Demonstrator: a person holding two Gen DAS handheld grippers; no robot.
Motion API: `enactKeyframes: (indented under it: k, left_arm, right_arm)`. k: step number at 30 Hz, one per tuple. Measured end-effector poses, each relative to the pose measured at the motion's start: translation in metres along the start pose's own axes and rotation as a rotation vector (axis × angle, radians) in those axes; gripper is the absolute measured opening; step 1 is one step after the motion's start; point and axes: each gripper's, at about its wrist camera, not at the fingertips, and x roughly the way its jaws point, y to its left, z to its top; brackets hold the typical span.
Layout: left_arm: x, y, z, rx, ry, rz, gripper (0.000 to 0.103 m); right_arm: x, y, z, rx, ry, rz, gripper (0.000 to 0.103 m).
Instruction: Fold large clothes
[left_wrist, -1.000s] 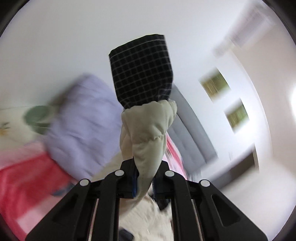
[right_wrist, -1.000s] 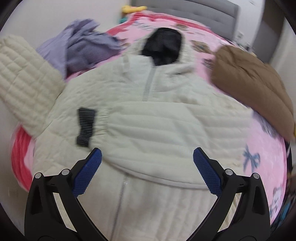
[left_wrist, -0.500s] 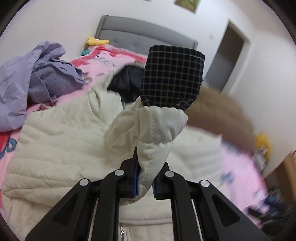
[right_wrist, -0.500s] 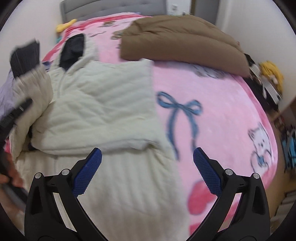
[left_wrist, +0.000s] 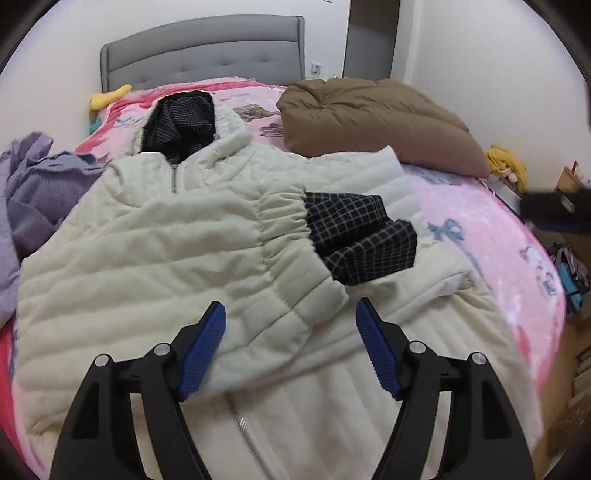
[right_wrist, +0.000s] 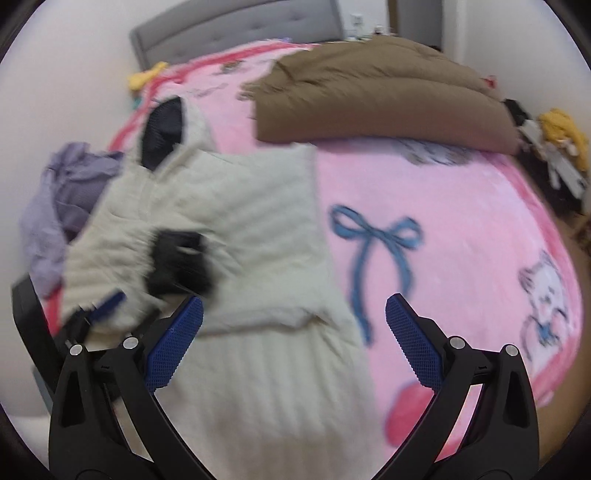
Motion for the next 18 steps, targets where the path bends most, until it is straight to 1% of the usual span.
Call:
enactKeyframes:
  k: [1, 2, 3, 5, 6, 7, 8, 9, 10, 11, 12, 14, 15, 17, 18]
  left_arm:
    - [-0.013, 0.007, 0.002, -0.018, -0.011, -0.005, 0.076]
    - [-0.024, 0.015, 0.003, -0.037, -0.026, -0.012, 0.083]
    - [-0.038, 0.028, 0.006, -0.056, -0.050, -0.012, 0.086]
    - [-0.053, 0.053, 0.012, -0.078, -0.076, 0.017, 0.092]
    - [-0.058, 0.074, 0.017, -0.101, -0.070, 0.037, 0.094]
    - [-0.055, 0.091, 0.022, -0.119, -0.056, 0.042, 0.094]
    - [-0.052, 0.109, 0.026, -0.143, -0.030, 0.044, 0.094]
    - [-0.044, 0.133, 0.027, -0.183, 0.014, 0.045, 0.094]
    - [-0.037, 0.150, 0.028, -0.214, 0.051, 0.046, 0.094]
    - [-0.027, 0.163, 0.027, -0.245, 0.096, 0.039, 0.094]
    - [-0.017, 0.176, 0.023, -0.279, 0.141, 0.023, 0.094]
    - [0.006, 0.191, 0.010, -0.329, 0.254, -0.068, 0.094]
    - [0.012, 0.193, 0.004, -0.336, 0.272, -0.089, 0.094]
    - [0.018, 0.188, -0.008, -0.356, 0.266, -0.103, 0.094]
    - [0.020, 0.186, -0.011, -0.358, 0.266, -0.105, 0.095]
  right_arm:
    - [0.001, 0.006, 0.008, -0.012, 0.000, 0.063, 0.095]
    - [0.004, 0.013, 0.015, -0.027, 0.004, 0.119, 0.095]
    - [0.008, 0.019, 0.019, -0.042, 0.015, 0.158, 0.095]
    - [0.028, 0.040, 0.032, -0.098, 0.053, 0.251, 0.095]
    - [0.033, 0.048, 0.035, -0.114, 0.058, 0.275, 0.095]
    - [0.044, 0.062, 0.039, -0.143, 0.046, 0.325, 0.095]
    - [0.049, 0.070, 0.041, -0.160, 0.034, 0.356, 0.093]
    - [0.058, 0.085, 0.045, -0.190, 0.023, 0.381, 0.091]
    - [0.067, 0.100, 0.048, -0.225, 0.031, 0.406, 0.082]
    - [0.076, 0.112, 0.050, -0.258, 0.042, 0.409, 0.069]
    - [0.085, 0.123, 0.050, -0.281, 0.056, 0.407, 0.066]
    - [0.105, 0.140, 0.048, -0.312, 0.107, 0.385, 0.050]
    - [0.117, 0.146, 0.045, -0.317, 0.154, 0.346, 0.048]
    - [0.132, 0.144, 0.034, -0.305, 0.210, 0.281, 0.047]
    - [0.141, 0.139, 0.026, -0.284, 0.261, 0.246, 0.043]
